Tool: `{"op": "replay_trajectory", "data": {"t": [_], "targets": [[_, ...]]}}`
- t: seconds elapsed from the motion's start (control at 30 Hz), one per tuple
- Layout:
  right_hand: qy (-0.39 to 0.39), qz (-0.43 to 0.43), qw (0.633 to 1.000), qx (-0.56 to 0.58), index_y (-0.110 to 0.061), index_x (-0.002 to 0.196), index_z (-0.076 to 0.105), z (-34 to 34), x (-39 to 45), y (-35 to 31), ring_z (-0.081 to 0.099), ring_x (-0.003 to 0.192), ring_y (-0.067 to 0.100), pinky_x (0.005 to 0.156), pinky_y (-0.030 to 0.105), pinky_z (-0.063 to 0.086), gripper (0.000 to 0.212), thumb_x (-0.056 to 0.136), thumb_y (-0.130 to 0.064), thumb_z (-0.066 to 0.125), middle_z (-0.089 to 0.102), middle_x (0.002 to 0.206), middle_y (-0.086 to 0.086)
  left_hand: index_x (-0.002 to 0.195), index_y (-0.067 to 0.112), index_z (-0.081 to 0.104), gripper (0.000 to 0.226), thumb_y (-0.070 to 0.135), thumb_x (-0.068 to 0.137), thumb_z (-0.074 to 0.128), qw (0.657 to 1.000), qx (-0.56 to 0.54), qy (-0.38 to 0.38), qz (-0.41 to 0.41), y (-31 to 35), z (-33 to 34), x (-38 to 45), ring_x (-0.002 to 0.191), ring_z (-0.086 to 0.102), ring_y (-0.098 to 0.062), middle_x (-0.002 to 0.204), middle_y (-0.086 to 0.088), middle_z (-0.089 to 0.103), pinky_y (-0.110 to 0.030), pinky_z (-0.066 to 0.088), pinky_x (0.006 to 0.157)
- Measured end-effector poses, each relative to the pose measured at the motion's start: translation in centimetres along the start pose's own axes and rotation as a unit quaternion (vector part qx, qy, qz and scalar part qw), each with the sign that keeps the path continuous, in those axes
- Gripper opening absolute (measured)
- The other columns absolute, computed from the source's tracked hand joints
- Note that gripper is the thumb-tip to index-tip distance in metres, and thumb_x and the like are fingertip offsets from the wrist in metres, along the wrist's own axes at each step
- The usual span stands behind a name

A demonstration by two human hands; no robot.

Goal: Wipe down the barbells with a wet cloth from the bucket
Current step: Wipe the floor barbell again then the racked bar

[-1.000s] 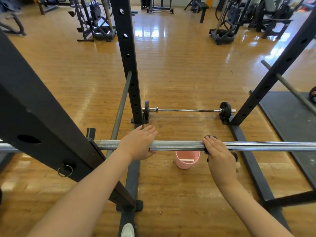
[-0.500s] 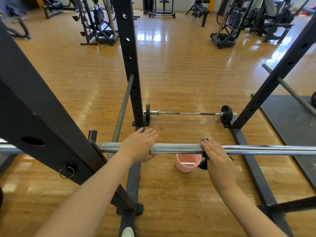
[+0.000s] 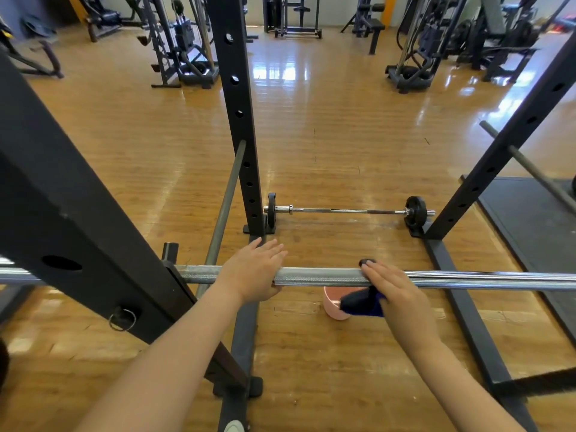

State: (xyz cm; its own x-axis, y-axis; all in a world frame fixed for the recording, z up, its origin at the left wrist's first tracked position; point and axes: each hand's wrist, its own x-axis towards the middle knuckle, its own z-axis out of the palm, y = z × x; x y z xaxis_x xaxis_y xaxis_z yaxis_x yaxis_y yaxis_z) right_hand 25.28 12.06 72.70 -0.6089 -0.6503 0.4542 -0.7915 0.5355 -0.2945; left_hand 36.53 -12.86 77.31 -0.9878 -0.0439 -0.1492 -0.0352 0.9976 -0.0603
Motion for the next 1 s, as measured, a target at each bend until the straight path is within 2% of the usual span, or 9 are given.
{"op": "replay_trajectory", "data": {"t": [0.13,0.2,0.4,0.53,0.67,0.77,0.87,0.93,1.0], "targets": [[0.056,-0.01,0.998,-0.007,0.002,0.1,0.071,0.6,0.8,-2.2,0.068,0.095,0.031,0.086,0.043,0.047,0.042,0.058,0.009,0.074,0.07,0.102,0.014,0.151,0.013,0.017,0.067,0.042,0.096,0.045,1.0,0.004,0.001,0.0,-0.1,0.2,0.0,0.146,0.008,-0.015,0.158,-0.003,0.016,-0.032,0.003,0.117],[0.048,-0.045,0.998,0.008,0.001,0.098,0.072,1.5,1.8,-4.1,0.069,0.092,0.03,0.082,0.048,0.05,0.045,0.055,0.011,0.079,0.071,0.099,0.014,0.15,0.013,0.018,0.067,0.041,0.097,0.045,1.0,0.005,0.008,-0.001,0.0,0.2,0.0,0.146,0.009,-0.015,0.158,-0.003,0.017,-0.031,0.003,0.117],[-0.035,-0.08,0.996,0.029,-0.006,0.11,0.068,1.4,2.1,-3.6,0.064,0.105,0.024,0.093,0.039,0.047,0.062,0.054,0.014,0.081,0.068,0.111,0.008,0.15,0.013,0.018,0.068,0.042,0.096,0.046,1.0,0.003,0.011,-0.004,0.1,0.0,-0.1,0.146,0.01,-0.014,0.158,-0.003,0.018,-0.031,0.002,0.117],[0.01,0.0,1.0,0.026,-0.004,0.113,0.066,-0.1,0.0,0.1,0.055,0.115,0.022,0.099,0.04,0.044,0.054,0.064,0.018,0.072,0.065,0.117,0.01,0.151,0.013,0.017,0.068,0.042,0.097,0.045,1.0,0.008,0.01,-0.003,0.1,0.0,-0.2,0.146,0.009,-0.015,0.158,-0.003,0.017,-0.03,0.001,0.117],[0.085,-0.01,0.996,0.004,0.002,0.1,0.071,1.5,0.7,-2.4,0.067,0.097,0.033,0.097,0.034,0.039,0.031,0.07,0.003,0.062,0.069,0.104,0.016,0.151,0.013,0.016,0.068,0.041,0.096,0.046,1.0,0.009,0.007,-0.002,0.1,0.1,-0.2,0.146,0.009,-0.014,0.158,-0.003,0.017,-0.03,0.0,0.117],[0.022,-0.056,0.998,0.028,-0.001,0.1,0.071,3.2,1.9,-5.9,0.068,0.096,0.028,0.087,0.046,0.053,0.049,0.055,0.012,0.081,0.07,0.102,0.014,0.15,0.013,0.017,0.069,0.041,0.096,0.047,1.0,0.008,0.009,-0.005,0.1,0.0,-0.1,0.146,0.009,-0.014,0.158,-0.003,0.018,-0.031,0.001,0.117],[-0.015,-0.071,0.997,0.03,-0.005,0.107,0.069,2.2,2.1,-5.3,0.066,0.102,0.025,0.087,0.046,0.053,0.062,0.049,0.013,0.084,0.069,0.109,0.01,0.15,0.013,0.018,0.068,0.041,0.096,0.047,1.0,0.004,0.008,-0.006,0.1,0.0,-0.1,0.146,0.01,-0.014,0.157,-0.002,0.018,-0.03,0.001,0.117],[0.003,-0.077,0.997,0.018,-0.005,0.111,0.067,1.3,1.2,-2.9,0.063,0.107,0.025,0.095,0.042,0.048,0.055,0.06,0.012,0.077,0.066,0.115,0.009,0.15,0.013,0.018,0.067,0.041,0.096,0.046,1.0,0.007,0.015,-0.005,0.0,0.0,-0.1,0.146,0.01,-0.014,0.157,-0.002,0.019,-0.029,0.0,0.117],[0.047,-0.055,0.997,0.005,-0.005,0.116,0.064,0.6,-0.1,-0.9,0.058,0.113,0.025,0.105,0.038,0.038,0.038,0.079,-0.001,0.057,0.06,0.122,0.005,0.15,0.012,0.018,0.067,0.041,0.097,0.045,1.0,0.011,0.017,-0.001,-0.1,0.2,-0.2,0.146,0.01,-0.014,0.158,-0.003,0.018,-0.029,0.001,0.117]]}}
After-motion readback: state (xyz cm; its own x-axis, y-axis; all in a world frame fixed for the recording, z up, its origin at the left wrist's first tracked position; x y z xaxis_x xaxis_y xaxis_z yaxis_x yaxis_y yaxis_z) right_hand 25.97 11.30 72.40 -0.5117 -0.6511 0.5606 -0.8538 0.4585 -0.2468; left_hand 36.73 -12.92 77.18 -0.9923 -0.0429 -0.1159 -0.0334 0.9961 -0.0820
